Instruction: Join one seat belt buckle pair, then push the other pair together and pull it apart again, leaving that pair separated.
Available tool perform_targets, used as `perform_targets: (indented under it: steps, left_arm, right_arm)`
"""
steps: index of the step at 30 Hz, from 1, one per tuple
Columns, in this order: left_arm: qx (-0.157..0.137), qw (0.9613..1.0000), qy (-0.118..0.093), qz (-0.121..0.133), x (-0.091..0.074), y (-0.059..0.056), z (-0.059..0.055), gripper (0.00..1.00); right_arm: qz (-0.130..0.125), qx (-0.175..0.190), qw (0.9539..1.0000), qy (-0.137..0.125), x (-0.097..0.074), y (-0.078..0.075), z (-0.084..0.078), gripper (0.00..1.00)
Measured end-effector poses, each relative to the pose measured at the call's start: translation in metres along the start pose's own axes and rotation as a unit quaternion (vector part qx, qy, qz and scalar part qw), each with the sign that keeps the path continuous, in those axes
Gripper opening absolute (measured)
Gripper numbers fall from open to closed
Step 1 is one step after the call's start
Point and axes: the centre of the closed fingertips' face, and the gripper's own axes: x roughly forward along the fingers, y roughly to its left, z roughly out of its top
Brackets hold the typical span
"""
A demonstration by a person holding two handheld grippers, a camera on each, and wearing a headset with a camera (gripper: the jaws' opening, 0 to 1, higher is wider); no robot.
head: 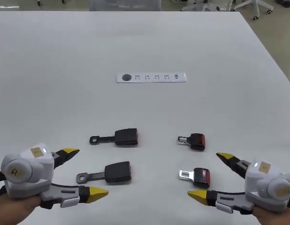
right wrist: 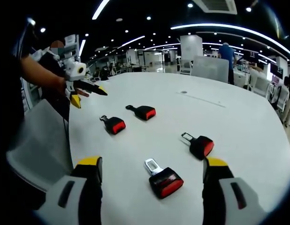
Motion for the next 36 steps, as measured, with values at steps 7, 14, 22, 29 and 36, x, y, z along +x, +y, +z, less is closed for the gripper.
perform_targets:
  steps: [7, 14, 22, 29, 36]
  left_arm:
    - [0.001, 0.9999, 0.007, -0.008, 0.013, 0.003, -0.003, 0.93]
    - [0.008, 0.9995, 0.021, -0.021, 0.027, 0.004, -0.007, 0.93]
    - [0.008, 0.9991, 0.027, -0.032, 0.042, 0.007, -0.011, 0.92]
    - [0.010, 0.9984, 0.037, -0.042, 0.054, 0.010, -0.016, 0.92]
    - [0.023, 0.9969, 0.050, -0.056, 0.065, 0.008, -0.025, 0.90]
  right_arm:
    - [0.007, 0.003, 0.9999, 0.011, 0.006, -0.004, -0.007, 0.90]
    - [0.018, 0.000, 0.9995, 0.024, 0.014, -0.010, -0.012, 0.89]
    - [0.034, -0.008, 0.9985, 0.043, 0.021, -0.013, -0.021, 0.89]
    - [0.042, -0.012, 0.9974, 0.058, 0.026, -0.018, -0.029, 0.89]
    - [0.062, -0.019, 0.9950, 0.076, 0.030, -0.018, -0.040, 0.87]
